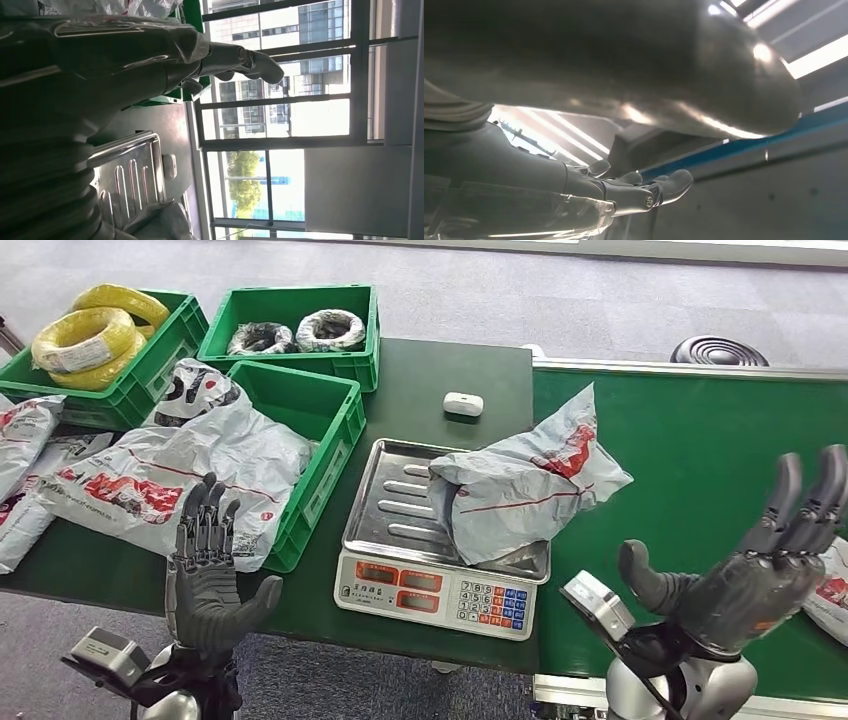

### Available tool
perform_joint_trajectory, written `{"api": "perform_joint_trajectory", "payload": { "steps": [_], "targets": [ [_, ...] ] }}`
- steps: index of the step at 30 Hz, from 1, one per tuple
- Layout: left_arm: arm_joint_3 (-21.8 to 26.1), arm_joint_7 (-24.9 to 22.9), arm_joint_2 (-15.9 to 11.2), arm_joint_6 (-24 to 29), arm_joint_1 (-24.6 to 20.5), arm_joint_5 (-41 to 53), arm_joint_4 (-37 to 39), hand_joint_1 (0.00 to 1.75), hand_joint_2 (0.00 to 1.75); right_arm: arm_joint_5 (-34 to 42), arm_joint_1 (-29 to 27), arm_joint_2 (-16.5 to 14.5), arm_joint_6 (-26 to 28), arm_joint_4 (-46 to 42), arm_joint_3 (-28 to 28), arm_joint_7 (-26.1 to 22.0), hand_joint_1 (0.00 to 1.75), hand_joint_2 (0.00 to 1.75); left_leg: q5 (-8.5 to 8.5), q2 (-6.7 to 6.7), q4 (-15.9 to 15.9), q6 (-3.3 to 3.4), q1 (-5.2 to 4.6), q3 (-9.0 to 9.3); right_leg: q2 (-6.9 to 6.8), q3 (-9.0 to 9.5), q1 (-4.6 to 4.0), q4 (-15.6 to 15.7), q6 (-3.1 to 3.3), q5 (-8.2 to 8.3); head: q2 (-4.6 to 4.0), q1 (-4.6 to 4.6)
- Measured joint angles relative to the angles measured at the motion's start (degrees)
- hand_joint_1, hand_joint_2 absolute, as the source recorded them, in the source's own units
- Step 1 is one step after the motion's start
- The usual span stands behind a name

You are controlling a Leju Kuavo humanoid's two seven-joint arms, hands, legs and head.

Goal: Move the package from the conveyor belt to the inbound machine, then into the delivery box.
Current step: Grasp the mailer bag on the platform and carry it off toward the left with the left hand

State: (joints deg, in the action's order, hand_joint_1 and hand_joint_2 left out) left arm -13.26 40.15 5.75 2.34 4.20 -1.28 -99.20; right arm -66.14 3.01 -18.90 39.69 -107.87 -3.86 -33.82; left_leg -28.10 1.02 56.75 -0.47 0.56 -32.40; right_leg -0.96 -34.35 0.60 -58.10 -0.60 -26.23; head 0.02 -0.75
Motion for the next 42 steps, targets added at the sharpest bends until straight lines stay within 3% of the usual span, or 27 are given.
{"api": "perform_joint_trajectory", "payload": {
  "steps": [6, 8, 12, 16, 20, 24, 30, 35, 42],
  "targets": [
    [0.02, 0.01, 0.04, 0.80, -0.04, 1.04, 0.14, 0.00, 1.75, -0.49, -0.92, -0.42, -0.02, -3.54, -0.26, 0.17, 0.00, 0.00, 0.00, 0.01, 0.00, 0.00, 0.00, 0.06, 0.00, 0.06, 0.00, 0.00, 0.00, 0.00, 0.00, -0.01],
    [-0.74, 0.00, -0.24, 3.76, -2.14, 7.44, 0.69, 0.00, 1.75, 1.14, -1.55, -0.65, -0.02, -5.04, -0.31, -0.33, 0.00, 0.00, 0.00, -0.01, 0.00, -0.01, 0.01, 0.11, -0.01, 0.09, -0.01, 0.00, 0.00, 0.00, 0.00, -0.02],
    [-4.12, -2.54, -0.68, 9.01, -8.78, 25.92, 4.44, 0.00, 1.75, 6.07, -2.86, -0.92, -0.02, -6.80, -0.28, -1.87, 0.00, 0.00, 0.02, -0.06, 0.01, 0.00, 0.00, 0.24, -0.04, 0.20, 0.00, 0.01, 0.00, 0.00, 0.00, -0.02],
    [-10.97, -10.41, 0.71, 8.63, -19.03, 41.81, 13.20, 0.00, 1.75, 11.19, -3.56, -0.97, -0.04, -6.94, -0.14, -3.39, 0.00, 0.00, 0.04, -0.17, 0.05, 0.03, -0.03, 0.29, -0.10, 0.30, 0.05, 0.02, -0.03, 0.05, 0.00, -0.02],
    [-18.59, -15.22, 4.86, 7.53, -30.21, 48.20, 25.37, 0.00, 1.75, 15.09, -3.59, -0.97, -0.06, -6.71, -0.39, -4.88, 0.00, 0.00, 0.03, -0.11, 0.09, 0.05, -0.07, 0.31, -0.06, 0.38, 0.12, 0.01, -0.07, 0.10, 0.00, 0.00],
    [-23.15, -16.38, 8.10, 7.81, -36.34, 49.66, 35.01, 0.00, 1.75, 16.11, -3.64, -0.97, -0.07, -6.42, -0.73, -5.39, 0.00, 0.00, 0.01, -0.04, 0.09, 0.07, -0.07, 0.29, -0.01, 0.31, 0.12, 0.01, -0.08, 0.11, 0.00, -0.02],
    [-26.28, -16.68, 10.92, 8.03, -39.90, 50.12, 43.38, 0.00, 1.75, 15.39, -3.65, -0.97, -0.07, -5.97, -0.90, -4.58, 0.00, 0.00, 0.00, -0.01, 0.07, 0.06, -0.04, 0.22, 0.00, 0.22, 0.07, 0.01, -0.06, 0.09, 0.00, -0.02],
    [-27.59, -17.38, 12.18, 8.06, -41.40, 49.73, 48.59, 0.00, 1.75, 16.21, -3.61, -0.97, -0.07, -4.86, -1.01, -5.13, 0.00, 0.00, 0.01, -0.01, 0.07, 0.06, -0.04, 0.22, 0.00, 0.24, 0.07, 0.01, -0.06, 0.09, 0.00, -0.02],
    [-29.10, -18.14, 13.86, 8.68, -42.20, 50.52, 55.96, 0.00, 1.75, 13.98, -3.14, -0.97, -0.07, -3.80, -0.41, -2.33, 0.00, 0.00, 0.01, -0.03, 0.07, 0.06, -0.05, 0.21, 0.00, 0.24, 0.08, 0.01, -0.06, 0.09, 0.00, -0.02]
  ]
}}
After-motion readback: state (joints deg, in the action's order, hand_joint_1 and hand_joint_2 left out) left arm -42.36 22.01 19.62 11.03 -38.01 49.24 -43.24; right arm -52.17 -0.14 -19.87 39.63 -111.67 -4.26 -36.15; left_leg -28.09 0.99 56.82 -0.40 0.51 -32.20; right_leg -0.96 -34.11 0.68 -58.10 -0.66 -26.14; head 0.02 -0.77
